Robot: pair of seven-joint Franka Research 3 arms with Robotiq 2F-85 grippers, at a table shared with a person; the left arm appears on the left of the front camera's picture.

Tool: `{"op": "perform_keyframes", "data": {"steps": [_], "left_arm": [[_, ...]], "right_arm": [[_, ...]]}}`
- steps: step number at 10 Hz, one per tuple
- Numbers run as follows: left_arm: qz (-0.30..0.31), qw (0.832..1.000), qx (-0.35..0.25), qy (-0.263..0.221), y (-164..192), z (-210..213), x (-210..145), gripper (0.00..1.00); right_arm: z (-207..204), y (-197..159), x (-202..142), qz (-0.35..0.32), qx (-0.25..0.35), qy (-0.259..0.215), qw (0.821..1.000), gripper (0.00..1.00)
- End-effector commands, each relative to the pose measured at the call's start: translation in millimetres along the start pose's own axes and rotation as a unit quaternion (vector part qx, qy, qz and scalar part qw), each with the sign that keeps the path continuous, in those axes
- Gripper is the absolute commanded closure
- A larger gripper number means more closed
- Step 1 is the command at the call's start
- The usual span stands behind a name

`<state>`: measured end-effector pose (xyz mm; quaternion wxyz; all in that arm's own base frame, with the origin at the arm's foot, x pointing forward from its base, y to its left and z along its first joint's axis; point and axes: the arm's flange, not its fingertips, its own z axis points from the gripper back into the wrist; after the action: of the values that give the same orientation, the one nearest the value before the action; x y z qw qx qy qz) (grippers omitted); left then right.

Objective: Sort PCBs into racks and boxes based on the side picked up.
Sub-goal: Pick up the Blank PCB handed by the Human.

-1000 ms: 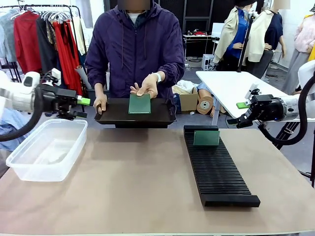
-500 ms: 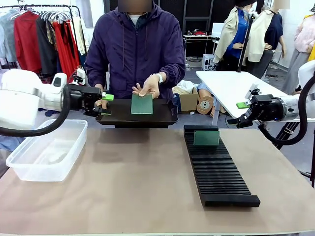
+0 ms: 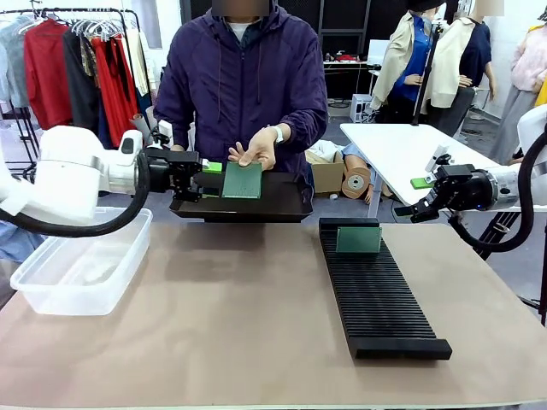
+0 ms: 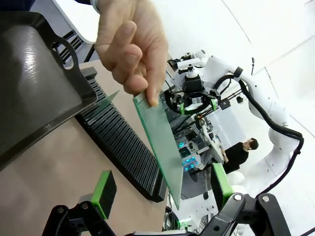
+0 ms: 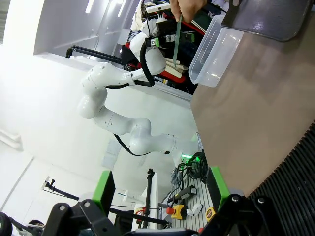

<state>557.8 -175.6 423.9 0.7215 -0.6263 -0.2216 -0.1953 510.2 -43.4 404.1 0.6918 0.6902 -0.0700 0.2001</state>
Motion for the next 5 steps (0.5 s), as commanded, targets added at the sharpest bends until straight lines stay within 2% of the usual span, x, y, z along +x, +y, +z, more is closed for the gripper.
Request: {"op": "perform_keyframes", "data": {"steps": [1,5], "left_arm": [[-0.007,0.999,-0.035,0.004,6.9,-13.8,5.2,0.0],[0.004,0.998,-0.067,0.021,6.0,-36.1,11.3,0.0]], "right_arm": [[0.7,0.5,0.7,0.01,-0.005,0.0,1.0,0.0],[0.7,0.5,0.7,0.01,-0.005,0.0,1.0,0.0]]}}
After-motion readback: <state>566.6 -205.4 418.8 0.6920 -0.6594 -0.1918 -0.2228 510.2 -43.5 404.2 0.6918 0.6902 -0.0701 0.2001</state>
